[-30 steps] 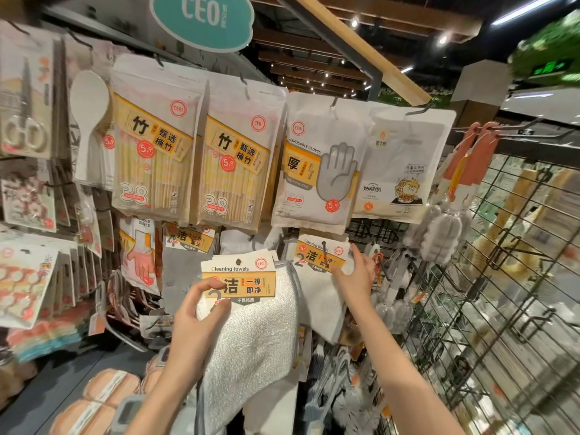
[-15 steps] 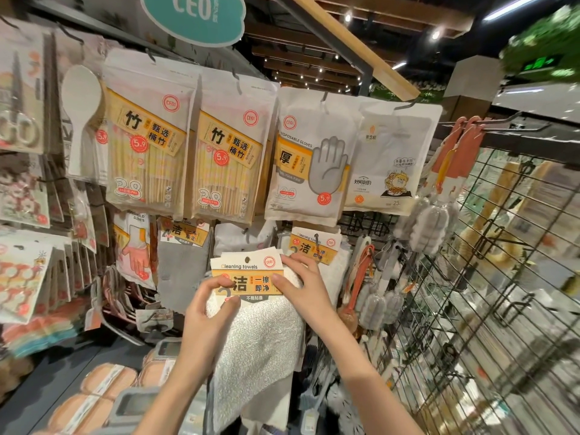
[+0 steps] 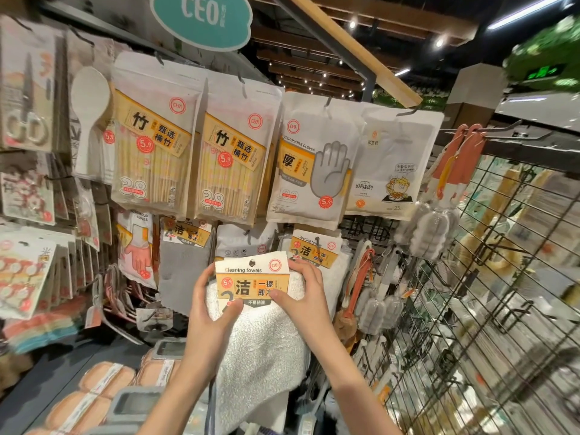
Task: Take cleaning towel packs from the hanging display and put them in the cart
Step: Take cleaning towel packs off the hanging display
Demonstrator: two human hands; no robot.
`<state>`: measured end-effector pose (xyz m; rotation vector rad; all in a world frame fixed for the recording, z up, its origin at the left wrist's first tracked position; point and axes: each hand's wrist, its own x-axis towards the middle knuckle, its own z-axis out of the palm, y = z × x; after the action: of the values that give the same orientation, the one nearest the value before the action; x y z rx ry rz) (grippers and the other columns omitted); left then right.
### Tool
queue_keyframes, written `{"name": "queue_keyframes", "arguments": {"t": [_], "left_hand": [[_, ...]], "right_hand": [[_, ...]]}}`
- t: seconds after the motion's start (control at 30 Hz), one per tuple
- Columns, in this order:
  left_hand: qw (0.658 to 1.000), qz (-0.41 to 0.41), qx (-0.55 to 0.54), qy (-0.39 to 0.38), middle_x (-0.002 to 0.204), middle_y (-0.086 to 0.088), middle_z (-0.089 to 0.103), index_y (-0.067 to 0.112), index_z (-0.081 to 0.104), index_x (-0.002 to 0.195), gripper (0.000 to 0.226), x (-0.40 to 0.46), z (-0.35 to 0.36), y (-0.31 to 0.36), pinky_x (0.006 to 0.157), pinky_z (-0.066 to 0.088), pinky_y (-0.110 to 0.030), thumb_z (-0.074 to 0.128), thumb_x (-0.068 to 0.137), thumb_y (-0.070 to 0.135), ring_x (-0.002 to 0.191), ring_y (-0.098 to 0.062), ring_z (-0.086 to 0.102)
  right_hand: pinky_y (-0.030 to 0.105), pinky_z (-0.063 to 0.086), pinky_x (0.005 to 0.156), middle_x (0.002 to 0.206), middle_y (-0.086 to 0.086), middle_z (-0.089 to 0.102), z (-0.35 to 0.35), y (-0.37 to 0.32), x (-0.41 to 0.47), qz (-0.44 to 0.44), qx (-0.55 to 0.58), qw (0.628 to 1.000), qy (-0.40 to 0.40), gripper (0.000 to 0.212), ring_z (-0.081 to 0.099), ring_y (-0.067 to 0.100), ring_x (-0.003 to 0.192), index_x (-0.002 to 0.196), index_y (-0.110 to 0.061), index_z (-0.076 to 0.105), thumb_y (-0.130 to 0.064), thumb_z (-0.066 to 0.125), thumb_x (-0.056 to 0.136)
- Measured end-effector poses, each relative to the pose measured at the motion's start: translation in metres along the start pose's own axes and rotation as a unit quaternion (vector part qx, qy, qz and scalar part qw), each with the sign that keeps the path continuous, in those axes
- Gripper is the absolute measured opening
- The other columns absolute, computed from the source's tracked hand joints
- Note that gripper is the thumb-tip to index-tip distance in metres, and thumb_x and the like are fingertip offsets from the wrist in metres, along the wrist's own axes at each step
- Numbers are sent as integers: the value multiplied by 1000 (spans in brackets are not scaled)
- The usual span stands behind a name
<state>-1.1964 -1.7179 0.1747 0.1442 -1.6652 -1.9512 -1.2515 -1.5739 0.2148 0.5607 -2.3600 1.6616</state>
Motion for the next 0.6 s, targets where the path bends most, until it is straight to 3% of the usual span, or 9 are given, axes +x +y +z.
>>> {"name": "queue_keyframes", "arguments": {"t": [0.17,0.3,0.4,0.5,0.6], "left_hand": [[1000,-7,0,-20,125,2,59,42,46,127,64,2,0,-2,94,47,-42,72,76,15,110,-19,59],[1000,-13,10,-14,116,13,58,37,48,121,54,1,2,0,80,45,-23,71,81,9,102,-2,55],[999,-29,11,-20,111,9,61,31,51,117,49,1,3,4,70,42,-20,74,78,12,98,-3,56],[999,-41,0,-18,110,3,65,31,56,109,45,4,-1,3,79,51,-32,81,72,22,101,-16,62],[998,-50,-12,-30,114,1,65,39,58,103,48,4,-6,6,92,49,-50,81,61,47,107,-26,62]], "right_hand": [[-2,33,79,118,-4,47,-1,1,5,31,21,999,11,46,47,4,108,104,-13,47,-4,78,71],[8,45,76,107,-6,59,-7,-2,9,58,25,998,-7,38,58,10,100,102,-13,48,-9,75,76],[16,52,72,96,-9,63,-15,-7,11,68,44,996,-36,35,64,11,88,101,-9,45,-6,72,79],[20,55,75,100,-1,63,-23,-8,13,62,62,995,-55,34,64,11,86,101,-4,42,-1,69,81],[35,55,87,104,4,64,-31,-4,16,74,104,991,-41,33,66,21,94,100,-9,41,-1,67,82]]}}
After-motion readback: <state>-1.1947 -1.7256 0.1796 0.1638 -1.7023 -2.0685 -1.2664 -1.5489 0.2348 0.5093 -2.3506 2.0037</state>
